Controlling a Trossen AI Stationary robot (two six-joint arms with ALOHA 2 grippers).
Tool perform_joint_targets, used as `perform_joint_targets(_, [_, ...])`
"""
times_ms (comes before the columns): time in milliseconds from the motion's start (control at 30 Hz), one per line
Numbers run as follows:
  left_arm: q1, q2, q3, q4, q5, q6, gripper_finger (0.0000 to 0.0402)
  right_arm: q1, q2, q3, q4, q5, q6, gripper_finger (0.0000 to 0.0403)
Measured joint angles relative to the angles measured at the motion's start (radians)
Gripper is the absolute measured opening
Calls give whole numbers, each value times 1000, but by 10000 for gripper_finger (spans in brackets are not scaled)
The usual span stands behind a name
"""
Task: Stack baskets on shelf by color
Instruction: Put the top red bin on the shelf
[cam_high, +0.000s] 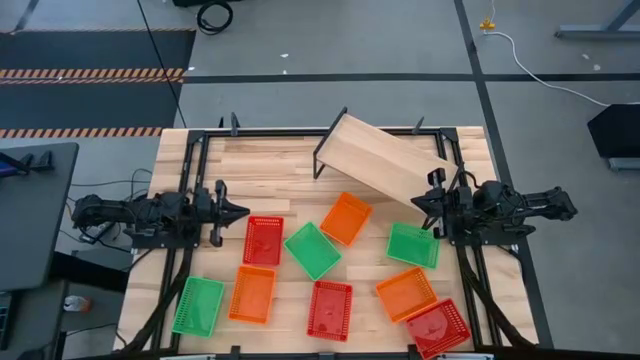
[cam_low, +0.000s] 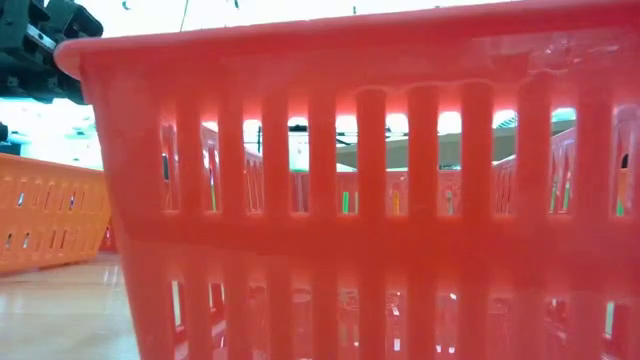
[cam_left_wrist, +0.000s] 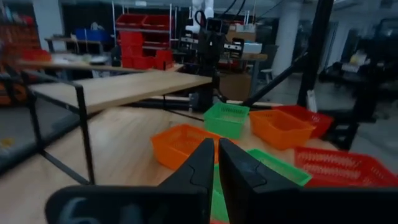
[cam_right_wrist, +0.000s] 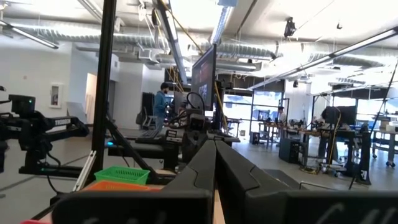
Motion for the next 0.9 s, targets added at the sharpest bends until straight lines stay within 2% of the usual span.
perform_joint_targets(133, [0, 0, 0, 1, -4, 116, 33, 0, 0, 0, 2, 0, 0, 16])
perform_joint_targets(400, [0, 0, 0, 21, -4, 111, 30, 0, 0, 0, 3, 0, 0, 16])
perform_joint_targets(633, [-2, 0, 0, 81, 4, -112, 32, 0, 0, 0, 4, 0, 0, 16])
perform_joint_targets(900, [-2, 0, 0, 160, -16, -179, 37, 0, 0, 0, 5, 0, 0, 16])
